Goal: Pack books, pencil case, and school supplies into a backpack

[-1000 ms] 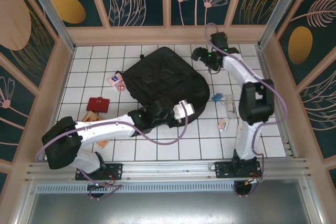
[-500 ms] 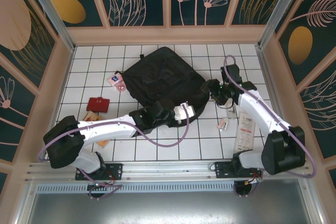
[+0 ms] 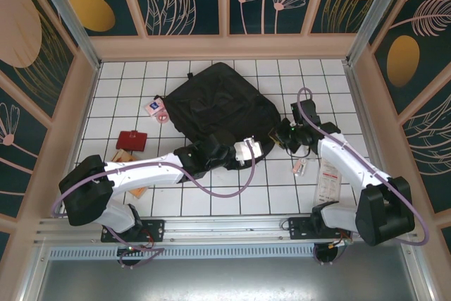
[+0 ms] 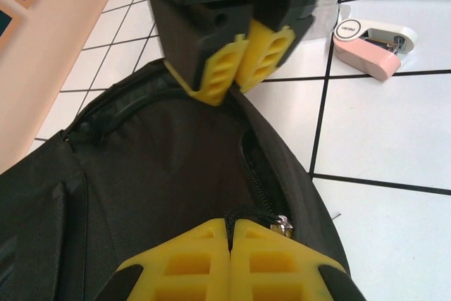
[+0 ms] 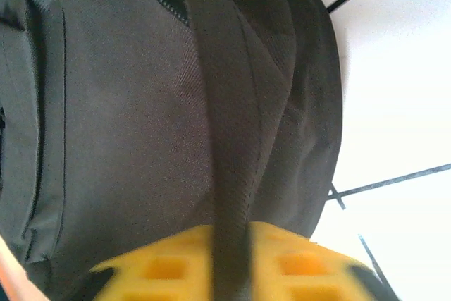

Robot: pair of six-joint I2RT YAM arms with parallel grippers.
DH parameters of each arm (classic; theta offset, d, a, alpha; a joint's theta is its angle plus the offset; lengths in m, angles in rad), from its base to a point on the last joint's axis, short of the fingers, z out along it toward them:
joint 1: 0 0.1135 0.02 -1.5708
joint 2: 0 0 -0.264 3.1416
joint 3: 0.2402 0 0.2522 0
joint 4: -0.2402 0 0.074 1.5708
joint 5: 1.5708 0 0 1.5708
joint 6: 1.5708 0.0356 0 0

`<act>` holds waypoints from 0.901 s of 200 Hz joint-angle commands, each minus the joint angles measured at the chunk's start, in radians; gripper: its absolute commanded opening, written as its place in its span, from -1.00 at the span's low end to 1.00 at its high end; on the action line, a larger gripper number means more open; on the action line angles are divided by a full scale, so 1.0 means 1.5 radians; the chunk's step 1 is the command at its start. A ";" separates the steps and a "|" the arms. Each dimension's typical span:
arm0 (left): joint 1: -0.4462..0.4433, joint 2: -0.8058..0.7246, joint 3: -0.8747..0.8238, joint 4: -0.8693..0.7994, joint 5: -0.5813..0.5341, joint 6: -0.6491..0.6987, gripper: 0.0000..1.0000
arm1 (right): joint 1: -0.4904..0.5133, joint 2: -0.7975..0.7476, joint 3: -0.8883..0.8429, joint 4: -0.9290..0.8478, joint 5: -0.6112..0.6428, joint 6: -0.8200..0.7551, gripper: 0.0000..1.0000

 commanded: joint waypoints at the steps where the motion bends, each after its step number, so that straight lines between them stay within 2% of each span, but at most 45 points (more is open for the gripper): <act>1: -0.003 -0.024 0.004 0.012 -0.013 0.008 -1.00 | 0.004 -0.004 -0.011 0.008 0.017 -0.003 -1.00; 44: -0.004 -0.049 -0.023 0.008 -0.044 0.019 -1.00 | -0.011 0.020 0.019 -0.030 0.058 -0.048 -1.00; 118: -0.003 -0.096 -0.074 -0.010 -0.160 0.019 -1.00 | -0.042 0.034 0.040 -0.048 0.064 -0.099 -1.00; 180: 0.000 -0.121 -0.090 -0.007 -0.184 -0.021 -1.00 | -0.042 0.033 0.060 -0.079 0.131 -0.146 -1.00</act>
